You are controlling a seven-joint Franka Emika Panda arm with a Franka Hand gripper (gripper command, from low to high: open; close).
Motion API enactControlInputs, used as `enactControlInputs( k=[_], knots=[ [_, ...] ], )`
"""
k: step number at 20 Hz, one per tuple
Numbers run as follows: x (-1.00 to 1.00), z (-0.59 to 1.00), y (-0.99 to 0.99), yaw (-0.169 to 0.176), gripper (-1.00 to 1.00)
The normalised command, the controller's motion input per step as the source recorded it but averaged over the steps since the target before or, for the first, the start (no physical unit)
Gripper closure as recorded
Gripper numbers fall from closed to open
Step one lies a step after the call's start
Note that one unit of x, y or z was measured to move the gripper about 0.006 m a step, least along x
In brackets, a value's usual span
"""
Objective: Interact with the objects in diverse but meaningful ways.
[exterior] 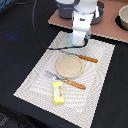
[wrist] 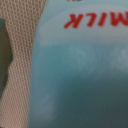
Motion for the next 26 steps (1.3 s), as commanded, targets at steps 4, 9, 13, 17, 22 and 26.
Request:
enactControlInputs(
  k=[4,9,13,17,22,26],
  knots=[
    [-0.16,0.04,0.05,0.063,1.00],
    [0.08,0.85,0.15,0.003,1.00],
    [0.23,1.00,0.15,0.000,1.00],
    [0.10,1.00,0.03,0.004,1.00],
    [-0.26,0.84,-0.32,0.033,1.00],
    [-0.57,0.20,-0.60,-0.003,1.00]
  ],
)
